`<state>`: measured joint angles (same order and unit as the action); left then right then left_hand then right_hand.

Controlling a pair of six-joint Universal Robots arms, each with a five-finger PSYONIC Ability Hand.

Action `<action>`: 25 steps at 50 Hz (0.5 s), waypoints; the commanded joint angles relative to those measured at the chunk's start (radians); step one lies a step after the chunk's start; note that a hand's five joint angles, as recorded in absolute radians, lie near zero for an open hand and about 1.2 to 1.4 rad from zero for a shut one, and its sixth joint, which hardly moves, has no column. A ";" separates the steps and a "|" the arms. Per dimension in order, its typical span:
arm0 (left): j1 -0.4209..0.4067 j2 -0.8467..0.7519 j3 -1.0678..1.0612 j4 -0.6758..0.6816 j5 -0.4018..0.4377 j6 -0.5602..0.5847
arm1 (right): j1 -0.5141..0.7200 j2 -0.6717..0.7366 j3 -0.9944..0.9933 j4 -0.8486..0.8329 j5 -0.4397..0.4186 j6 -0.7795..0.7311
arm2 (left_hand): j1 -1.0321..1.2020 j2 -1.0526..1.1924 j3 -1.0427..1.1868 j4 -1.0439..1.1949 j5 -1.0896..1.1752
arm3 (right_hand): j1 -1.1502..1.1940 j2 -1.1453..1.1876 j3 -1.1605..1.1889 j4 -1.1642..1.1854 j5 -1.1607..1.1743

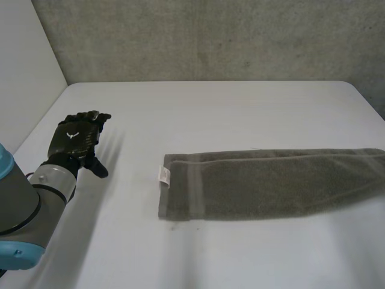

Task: Fold the towel.

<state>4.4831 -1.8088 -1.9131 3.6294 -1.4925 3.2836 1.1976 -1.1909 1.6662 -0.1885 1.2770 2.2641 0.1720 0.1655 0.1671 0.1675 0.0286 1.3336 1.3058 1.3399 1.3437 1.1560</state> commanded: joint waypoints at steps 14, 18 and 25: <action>-0.001 0.002 -0.014 0.005 0.000 0.001 | 1.080 0.106 -0.203 -0.060 0.116 0.209 | 0.003 0.009 0.007 0.007 -0.029 | 0.063 0.090 0.056 0.053 0.066; -0.004 0.002 -0.015 0.005 0.000 -0.001 | 1.206 0.220 -0.212 -0.062 0.108 0.207 | 0.003 0.009 0.007 0.007 -0.029 | 0.063 0.090 0.056 0.053 0.066; -0.010 0.002 -0.017 0.005 0.000 0.001 | 1.260 0.295 -0.221 -0.054 0.117 0.202 | 0.003 0.009 0.007 0.007 -0.029 | 0.063 0.090 0.056 0.053 0.066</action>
<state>4.4786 -1.8071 -1.9289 3.6341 -1.4925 3.2835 2.4233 -0.9580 1.4516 -0.2522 1.3913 2.4693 0.1720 0.1655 0.1671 0.1675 0.0286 1.3370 1.3152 1.3400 1.3438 1.1560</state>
